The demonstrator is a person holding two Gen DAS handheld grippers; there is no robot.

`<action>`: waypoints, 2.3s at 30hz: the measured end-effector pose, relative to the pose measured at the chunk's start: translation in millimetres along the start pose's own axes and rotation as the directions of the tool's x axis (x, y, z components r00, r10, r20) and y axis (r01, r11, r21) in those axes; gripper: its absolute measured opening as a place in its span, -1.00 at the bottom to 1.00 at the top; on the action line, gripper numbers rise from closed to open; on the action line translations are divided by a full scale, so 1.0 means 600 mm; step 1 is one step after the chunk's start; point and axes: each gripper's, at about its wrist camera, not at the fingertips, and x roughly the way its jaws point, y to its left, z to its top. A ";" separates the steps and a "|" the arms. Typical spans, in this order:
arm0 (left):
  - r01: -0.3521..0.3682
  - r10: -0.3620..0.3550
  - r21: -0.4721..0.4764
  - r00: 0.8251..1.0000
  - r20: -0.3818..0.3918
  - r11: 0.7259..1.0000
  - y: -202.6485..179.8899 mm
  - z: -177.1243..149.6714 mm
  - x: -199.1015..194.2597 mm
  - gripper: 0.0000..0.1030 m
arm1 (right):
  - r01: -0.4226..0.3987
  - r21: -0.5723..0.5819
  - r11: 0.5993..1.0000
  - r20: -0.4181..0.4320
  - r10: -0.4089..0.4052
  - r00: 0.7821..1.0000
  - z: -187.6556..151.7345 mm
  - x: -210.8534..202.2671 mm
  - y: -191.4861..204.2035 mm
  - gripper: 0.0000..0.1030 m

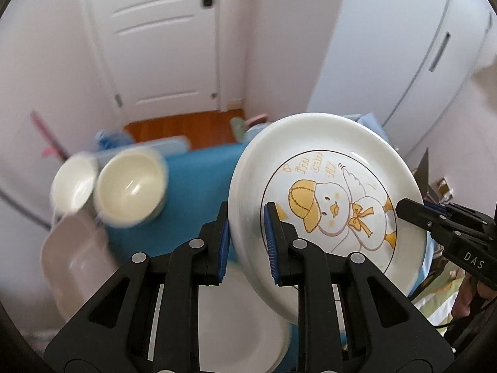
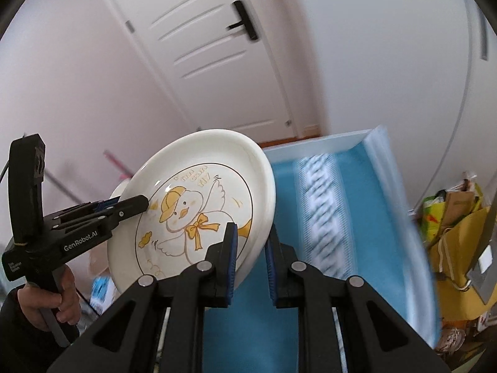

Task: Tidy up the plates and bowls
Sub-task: 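Lift the duck-print plate and carry it over the plate stack, then lower the duck-print plate onto the white plate with both grippers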

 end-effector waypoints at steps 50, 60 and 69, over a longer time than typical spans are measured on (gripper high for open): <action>-0.259 0.266 0.068 0.953 -0.145 0.964 0.128 -0.238 0.066 -0.63 | -0.018 -0.326 0.945 -0.222 -0.058 0.973 -0.165 0.156 0.173 -0.69; -0.366 0.389 0.183 0.915 -0.109 0.912 0.106 -0.239 0.063 -0.64 | -0.024 -0.344 0.939 -0.243 -0.064 0.968 -0.166 0.168 0.177 -0.69; -0.376 0.400 0.189 0.911 -0.106 0.907 0.104 -0.243 0.060 -0.64 | -0.009 -0.360 0.933 -0.237 -0.082 0.968 -0.165 0.173 0.182 -0.69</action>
